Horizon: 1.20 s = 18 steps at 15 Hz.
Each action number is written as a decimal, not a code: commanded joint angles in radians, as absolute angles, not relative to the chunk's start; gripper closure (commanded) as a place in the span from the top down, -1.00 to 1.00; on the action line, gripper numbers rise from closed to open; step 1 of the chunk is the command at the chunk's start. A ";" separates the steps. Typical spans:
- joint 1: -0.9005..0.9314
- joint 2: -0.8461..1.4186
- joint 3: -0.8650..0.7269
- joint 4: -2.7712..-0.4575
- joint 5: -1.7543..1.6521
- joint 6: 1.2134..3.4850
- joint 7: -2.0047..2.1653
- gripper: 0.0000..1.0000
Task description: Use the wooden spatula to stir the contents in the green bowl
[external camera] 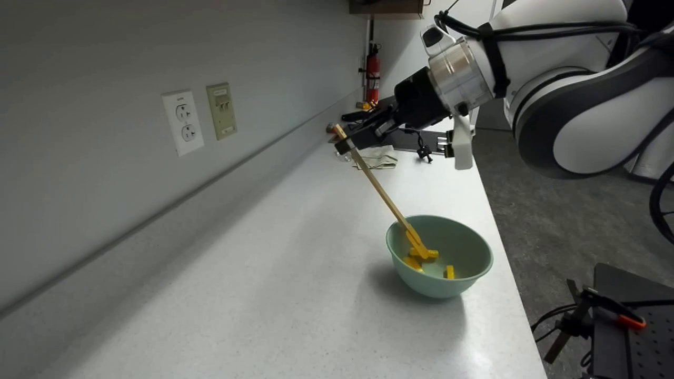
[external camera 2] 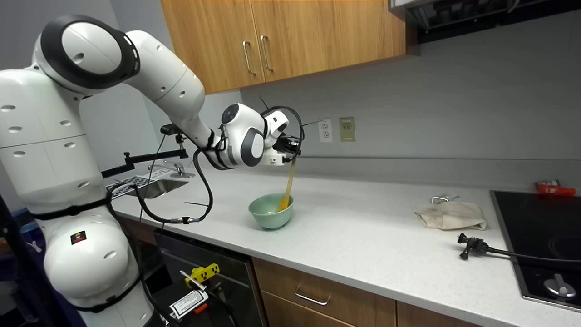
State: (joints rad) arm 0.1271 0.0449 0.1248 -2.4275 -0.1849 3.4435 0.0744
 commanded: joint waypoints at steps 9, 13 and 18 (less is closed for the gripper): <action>0.126 0.074 0.138 -2.410 -0.195 3.474 0.096 -0.92; 0.115 0.103 0.172 -2.414 -0.237 3.469 0.135 -0.92; 0.113 0.081 0.175 -2.430 -0.231 3.445 0.120 -0.92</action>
